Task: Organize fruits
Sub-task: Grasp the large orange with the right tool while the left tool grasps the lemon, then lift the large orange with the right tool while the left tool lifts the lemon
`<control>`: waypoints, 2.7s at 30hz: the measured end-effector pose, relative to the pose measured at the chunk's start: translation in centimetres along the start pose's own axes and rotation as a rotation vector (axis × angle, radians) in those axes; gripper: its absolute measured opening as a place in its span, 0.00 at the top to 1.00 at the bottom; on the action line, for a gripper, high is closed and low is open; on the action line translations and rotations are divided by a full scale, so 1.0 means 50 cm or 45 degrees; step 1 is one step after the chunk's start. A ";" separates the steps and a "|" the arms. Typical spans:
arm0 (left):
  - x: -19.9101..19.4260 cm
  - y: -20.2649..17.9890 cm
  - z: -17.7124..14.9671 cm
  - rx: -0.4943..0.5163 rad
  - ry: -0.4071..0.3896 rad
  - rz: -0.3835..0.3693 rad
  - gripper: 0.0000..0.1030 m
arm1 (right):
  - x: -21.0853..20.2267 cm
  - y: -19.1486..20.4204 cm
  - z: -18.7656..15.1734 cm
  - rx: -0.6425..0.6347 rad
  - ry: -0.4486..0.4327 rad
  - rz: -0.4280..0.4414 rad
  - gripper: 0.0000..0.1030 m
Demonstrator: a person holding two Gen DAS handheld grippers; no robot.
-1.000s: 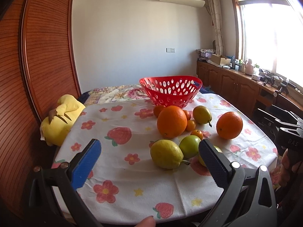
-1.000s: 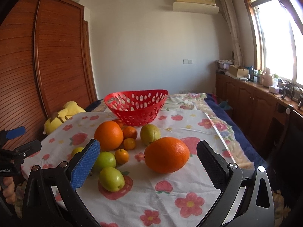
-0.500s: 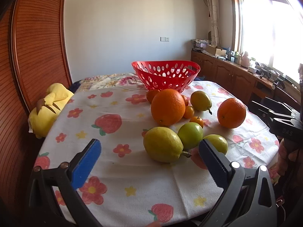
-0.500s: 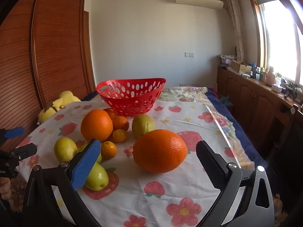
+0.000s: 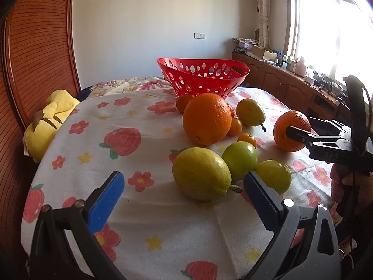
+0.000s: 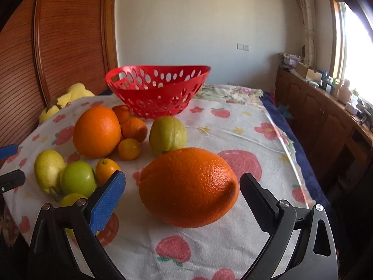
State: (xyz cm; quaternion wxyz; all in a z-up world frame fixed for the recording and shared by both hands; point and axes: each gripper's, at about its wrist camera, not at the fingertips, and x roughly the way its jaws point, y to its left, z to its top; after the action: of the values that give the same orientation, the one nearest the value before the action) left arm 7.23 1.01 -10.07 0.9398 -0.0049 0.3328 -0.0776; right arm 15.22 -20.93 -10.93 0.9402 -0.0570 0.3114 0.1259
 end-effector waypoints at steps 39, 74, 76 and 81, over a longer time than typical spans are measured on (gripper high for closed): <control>0.107 0.005 0.018 -0.043 0.173 -0.174 0.32 | 0.042 -0.022 -0.008 0.040 0.085 -0.028 0.02; 0.014 0.037 0.085 -0.056 -0.048 -0.176 0.34 | 0.038 -0.031 0.003 0.004 0.161 0.039 0.04; 0.012 0.034 0.092 -0.048 -0.054 -0.182 0.34 | 0.035 -0.030 0.002 0.001 0.162 0.044 0.04; 0.008 0.026 0.106 -0.032 -0.067 -0.185 0.34 | 0.031 -0.030 0.001 0.006 0.155 0.065 0.04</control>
State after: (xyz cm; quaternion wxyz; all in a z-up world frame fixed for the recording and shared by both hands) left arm 11.05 2.02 -6.27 0.9400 -0.0428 0.3076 -0.1413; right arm 16.83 -22.05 -11.78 0.9160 -0.0544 0.3697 0.1456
